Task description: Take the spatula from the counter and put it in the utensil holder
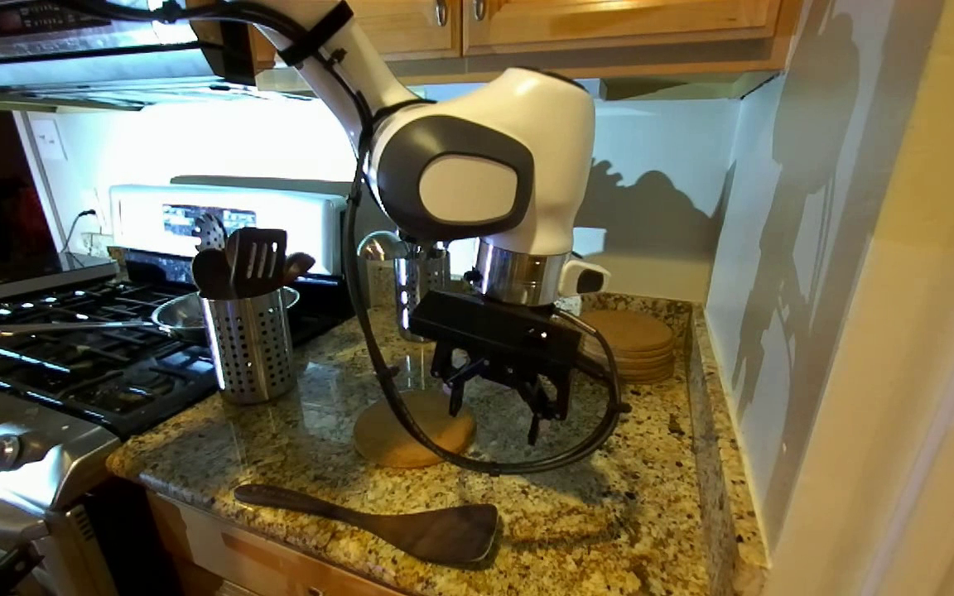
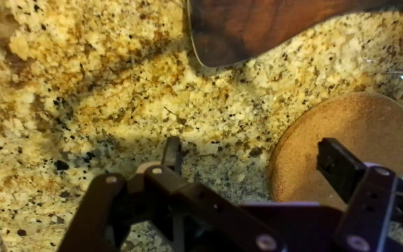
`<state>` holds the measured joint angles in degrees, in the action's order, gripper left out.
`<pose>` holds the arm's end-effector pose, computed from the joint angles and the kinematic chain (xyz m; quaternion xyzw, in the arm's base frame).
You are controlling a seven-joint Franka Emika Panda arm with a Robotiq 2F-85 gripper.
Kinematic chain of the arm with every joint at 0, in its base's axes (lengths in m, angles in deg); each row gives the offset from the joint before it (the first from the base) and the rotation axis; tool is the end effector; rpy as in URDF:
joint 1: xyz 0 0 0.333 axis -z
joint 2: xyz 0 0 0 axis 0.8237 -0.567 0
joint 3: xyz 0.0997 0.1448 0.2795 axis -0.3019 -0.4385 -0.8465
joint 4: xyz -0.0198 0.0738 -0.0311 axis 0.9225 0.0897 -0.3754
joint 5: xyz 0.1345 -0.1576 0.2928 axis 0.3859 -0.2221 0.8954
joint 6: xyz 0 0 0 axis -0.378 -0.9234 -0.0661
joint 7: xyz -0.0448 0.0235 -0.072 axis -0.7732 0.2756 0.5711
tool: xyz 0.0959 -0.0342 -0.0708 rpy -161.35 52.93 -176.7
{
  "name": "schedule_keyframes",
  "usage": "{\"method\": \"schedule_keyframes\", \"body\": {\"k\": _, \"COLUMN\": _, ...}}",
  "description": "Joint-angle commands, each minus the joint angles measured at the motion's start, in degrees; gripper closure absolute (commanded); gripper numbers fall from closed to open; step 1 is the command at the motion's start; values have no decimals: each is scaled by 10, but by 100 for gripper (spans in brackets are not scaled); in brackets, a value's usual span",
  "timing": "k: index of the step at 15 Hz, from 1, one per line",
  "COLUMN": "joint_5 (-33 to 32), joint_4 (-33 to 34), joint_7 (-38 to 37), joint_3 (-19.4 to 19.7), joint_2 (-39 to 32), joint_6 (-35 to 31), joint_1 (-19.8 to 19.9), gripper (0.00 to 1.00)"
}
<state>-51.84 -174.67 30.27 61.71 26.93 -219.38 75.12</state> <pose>0.3872 -0.2817 0.3094 -0.9975 -0.0105 -0.0298 0.0637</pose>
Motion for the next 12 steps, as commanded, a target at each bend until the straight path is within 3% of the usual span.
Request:
{"method": "schedule_keyframes", "body": {"k": 1, "joint_5": -2, "joint_4": 1, "joint_7": -2, "joint_3": -3, "joint_2": 1, "joint_6": 1, "joint_1": 2, "gripper": 0}}
{"method": "schedule_keyframes", "body": {"k": 12, "joint_5": 18, "joint_4": -5, "joint_7": 32, "joint_3": 2, "joint_2": -51, "joint_6": 15, "joint_1": 40, "gripper": 0}}
